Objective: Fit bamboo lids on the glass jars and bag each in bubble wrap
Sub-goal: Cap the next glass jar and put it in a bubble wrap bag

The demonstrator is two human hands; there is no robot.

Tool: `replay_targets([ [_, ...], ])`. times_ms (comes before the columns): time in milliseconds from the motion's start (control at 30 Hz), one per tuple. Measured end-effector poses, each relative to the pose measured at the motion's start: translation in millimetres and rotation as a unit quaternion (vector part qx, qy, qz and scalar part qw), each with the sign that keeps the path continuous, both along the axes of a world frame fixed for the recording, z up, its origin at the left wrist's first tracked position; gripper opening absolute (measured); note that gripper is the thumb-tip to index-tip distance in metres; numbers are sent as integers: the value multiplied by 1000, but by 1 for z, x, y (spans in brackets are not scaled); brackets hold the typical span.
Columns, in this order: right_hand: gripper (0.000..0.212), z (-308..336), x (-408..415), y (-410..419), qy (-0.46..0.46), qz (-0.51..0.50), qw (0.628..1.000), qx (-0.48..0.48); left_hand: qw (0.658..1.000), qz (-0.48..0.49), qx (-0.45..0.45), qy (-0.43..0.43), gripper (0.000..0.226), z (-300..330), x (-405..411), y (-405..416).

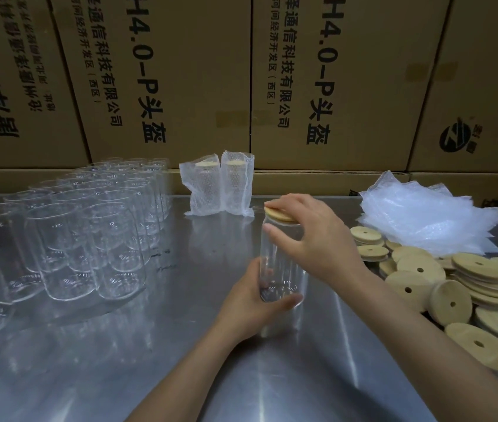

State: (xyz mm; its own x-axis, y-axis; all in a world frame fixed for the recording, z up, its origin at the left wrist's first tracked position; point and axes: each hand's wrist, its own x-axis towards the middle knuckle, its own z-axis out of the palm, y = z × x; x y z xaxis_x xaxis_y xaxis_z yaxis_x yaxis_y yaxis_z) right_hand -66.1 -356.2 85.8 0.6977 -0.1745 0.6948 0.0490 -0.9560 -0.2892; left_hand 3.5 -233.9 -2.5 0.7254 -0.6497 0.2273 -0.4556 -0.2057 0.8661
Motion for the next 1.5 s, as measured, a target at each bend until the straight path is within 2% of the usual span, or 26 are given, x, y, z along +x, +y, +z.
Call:
replay_targets([
  [500,41,-10,-6,-5,-2,7,998,-62,1000,-11,15,-16,63,-2,0,-1],
  [533,40,-12,-5,-6,-6,22,999,-40,1000,-9,16,-15,62,-2,0,-2],
  [600,39,-16,-2,-11,-24,75,995,61,1000,-5,14,-9,58,-4,1,-3],
  [667,38,-21,1,-24,-61,83,982,157,1000,-4,6,-4,56,-6,3,-3],
  [800,39,-26,12,-79,-81,-49,968,233,1000,-14,18,-4,70,-4,2,-2],
  [933,39,-22,12,-153,52,-265,947,172,1000,-12,24,-9,63,-2,2,-3],
  [1067,50,-27,0,-200,196,-401,882,148,999,-12,25,-16,76,-2,3,-4],
  [1133,58,-34,-3,-211,263,-419,848,189,1000,-12,21,-16,82,-2,2,-5],
  [1200,57,-37,-3,-215,281,-421,831,229,1000,-10,19,-15,84,-2,2,-5],
  [1267,38,-38,-3,-218,267,-428,833,226,1000,-8,20,-14,77,-2,2,-6],
  [1367,19,-40,-4,-219,241,-435,853,157,1000,-9,22,-13,72,-2,2,-6],
  [1500,35,-36,0,-208,181,-434,878,86,1000,-8,21,-15,82,-2,2,-6],
])
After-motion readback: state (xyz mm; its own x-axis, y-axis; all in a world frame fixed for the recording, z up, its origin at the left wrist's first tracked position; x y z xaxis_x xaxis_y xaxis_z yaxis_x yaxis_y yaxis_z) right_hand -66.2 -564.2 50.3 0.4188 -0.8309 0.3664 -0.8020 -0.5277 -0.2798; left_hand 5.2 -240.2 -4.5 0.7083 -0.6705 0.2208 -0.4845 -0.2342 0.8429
